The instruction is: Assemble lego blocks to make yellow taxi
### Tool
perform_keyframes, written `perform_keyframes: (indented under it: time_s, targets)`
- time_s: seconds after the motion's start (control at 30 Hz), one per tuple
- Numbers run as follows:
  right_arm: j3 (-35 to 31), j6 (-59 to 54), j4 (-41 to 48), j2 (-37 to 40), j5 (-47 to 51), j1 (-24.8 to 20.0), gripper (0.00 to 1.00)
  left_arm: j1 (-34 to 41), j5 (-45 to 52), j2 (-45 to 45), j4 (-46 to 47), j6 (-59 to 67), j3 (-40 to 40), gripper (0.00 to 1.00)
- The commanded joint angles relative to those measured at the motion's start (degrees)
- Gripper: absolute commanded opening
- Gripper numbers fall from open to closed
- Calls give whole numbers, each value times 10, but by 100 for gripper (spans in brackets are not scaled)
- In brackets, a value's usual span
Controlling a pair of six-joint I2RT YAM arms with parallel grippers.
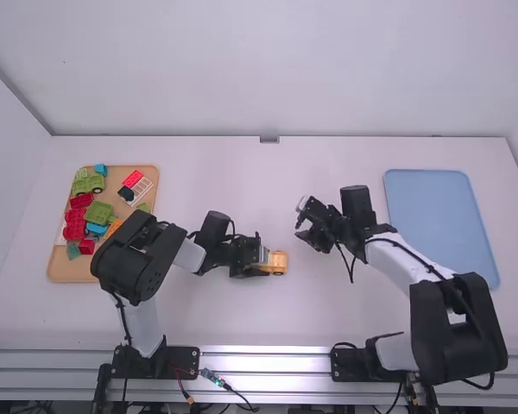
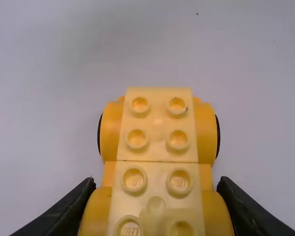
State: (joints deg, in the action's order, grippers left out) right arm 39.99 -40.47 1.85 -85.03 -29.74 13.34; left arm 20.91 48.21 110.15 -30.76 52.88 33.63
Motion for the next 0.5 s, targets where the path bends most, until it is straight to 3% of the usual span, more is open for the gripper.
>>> perform_keyframes:
  time_s: [0.0, 0.1, 0.23, 0.27, 0.3, 0.33, 0.37, 0.47]
  targets:
    - [-2, 47, 10, 18, 78, 2, 98, 3, 12, 8, 0, -15, -3, 33]
    - [-2, 47, 21, 25, 84, 2, 99, 2, 12, 8, 1, -15, -3, 43]
    - [-2, 47, 19, 27, 84, 1, 99, 2, 12, 8, 5, -15, -3, 46]
    - [-2, 47, 18, 27, 84, 1, 99, 3, 12, 8, 6, -15, -3, 50]
    - [-2, 47, 18, 27, 84, 2, 99, 3, 12, 7, 7, -15, -3, 61]
    - [-2, 47, 18, 27, 84, 2, 99, 3, 12, 7, 7, -15, -3, 64]
    - [-2, 47, 19, 27, 84, 3, 99, 3, 12, 7, 7, -15, -3, 75]
    - [-2, 47, 18, 27, 84, 6, 99, -1, 12, 7, 6, -15, -3, 81]
